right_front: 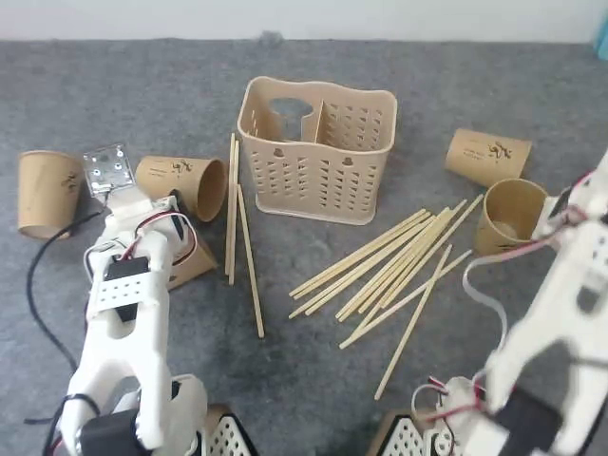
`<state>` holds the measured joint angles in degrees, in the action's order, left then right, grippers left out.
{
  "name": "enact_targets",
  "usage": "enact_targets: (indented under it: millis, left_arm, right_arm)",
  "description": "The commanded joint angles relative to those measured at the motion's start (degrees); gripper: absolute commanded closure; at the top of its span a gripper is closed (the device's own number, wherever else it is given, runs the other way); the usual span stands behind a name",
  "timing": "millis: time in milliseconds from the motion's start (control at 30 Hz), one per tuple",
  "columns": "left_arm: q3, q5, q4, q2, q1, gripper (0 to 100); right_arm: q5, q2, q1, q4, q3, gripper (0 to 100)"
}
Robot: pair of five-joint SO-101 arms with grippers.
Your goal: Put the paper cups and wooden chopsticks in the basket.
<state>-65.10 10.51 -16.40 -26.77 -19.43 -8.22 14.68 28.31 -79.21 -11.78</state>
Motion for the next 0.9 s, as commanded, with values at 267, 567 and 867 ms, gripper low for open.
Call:
enact_targets:
  millis: [267,567,867]
  left_arm:
    - [1.9,-0.6,0.2,-1.2,0.1,85]
    - [1.9,-0.6,0.2,-1.2,0.1,85]
    - [1.9,-0.6,0.2,-1.2,0.1,85]
  right_arm:
    - [-0.6,-13.0,0.9,5.4,6.5,90.4]
    - [-1.1,-19.0,-0.2,5.8,8.0,96.6]
    - [1.2,-13.8,1.7,-0.9,16.2,96.1]
